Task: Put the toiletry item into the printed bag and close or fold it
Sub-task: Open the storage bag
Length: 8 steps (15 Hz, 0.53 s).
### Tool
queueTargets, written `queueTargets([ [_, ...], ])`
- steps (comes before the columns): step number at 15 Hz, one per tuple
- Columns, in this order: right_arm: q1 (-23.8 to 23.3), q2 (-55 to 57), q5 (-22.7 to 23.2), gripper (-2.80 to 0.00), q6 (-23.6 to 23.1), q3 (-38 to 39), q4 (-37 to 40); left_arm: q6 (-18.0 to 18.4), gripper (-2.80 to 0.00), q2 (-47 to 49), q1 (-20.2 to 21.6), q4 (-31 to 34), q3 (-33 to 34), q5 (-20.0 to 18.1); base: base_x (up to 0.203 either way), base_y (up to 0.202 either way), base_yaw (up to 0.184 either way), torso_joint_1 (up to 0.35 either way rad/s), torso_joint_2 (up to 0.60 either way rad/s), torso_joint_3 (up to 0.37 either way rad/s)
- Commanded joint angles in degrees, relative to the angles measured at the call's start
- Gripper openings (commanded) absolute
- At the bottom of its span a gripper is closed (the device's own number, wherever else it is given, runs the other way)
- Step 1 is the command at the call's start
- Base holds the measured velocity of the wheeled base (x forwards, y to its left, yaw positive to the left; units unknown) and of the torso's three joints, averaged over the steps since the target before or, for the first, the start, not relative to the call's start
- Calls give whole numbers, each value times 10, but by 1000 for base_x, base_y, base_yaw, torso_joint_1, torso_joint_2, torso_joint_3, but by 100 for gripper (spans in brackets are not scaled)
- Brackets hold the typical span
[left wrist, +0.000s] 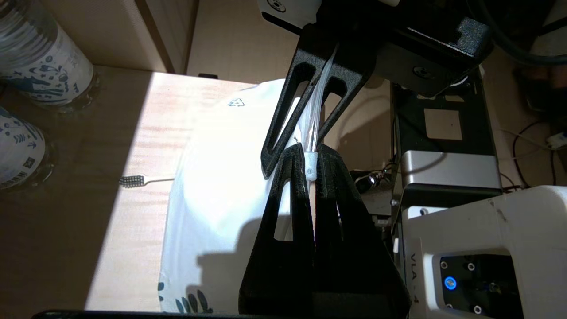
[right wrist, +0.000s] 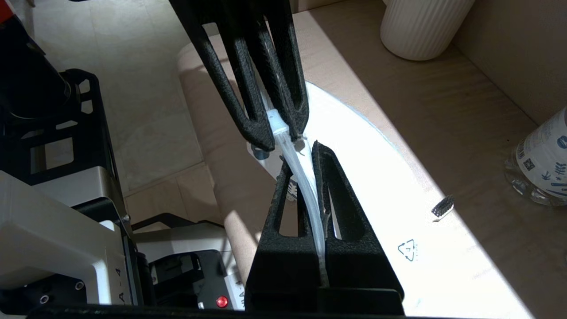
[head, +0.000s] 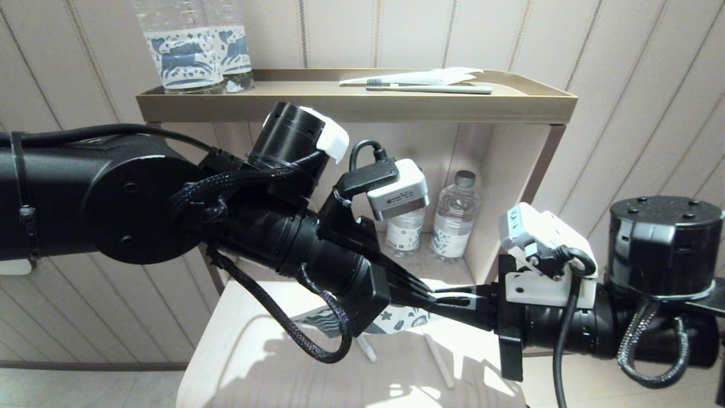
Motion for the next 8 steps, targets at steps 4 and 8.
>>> queueTargets([
  [4,0,-7,2,-280,-1,0,1,6,-280,-10,16,1,26,-2,0,0,0,0,0,0],
  [8,0,-12,7,-280,-1,0,2,6,-280,-21,27,-19,67,-2,0,0,0,0,0,0],
])
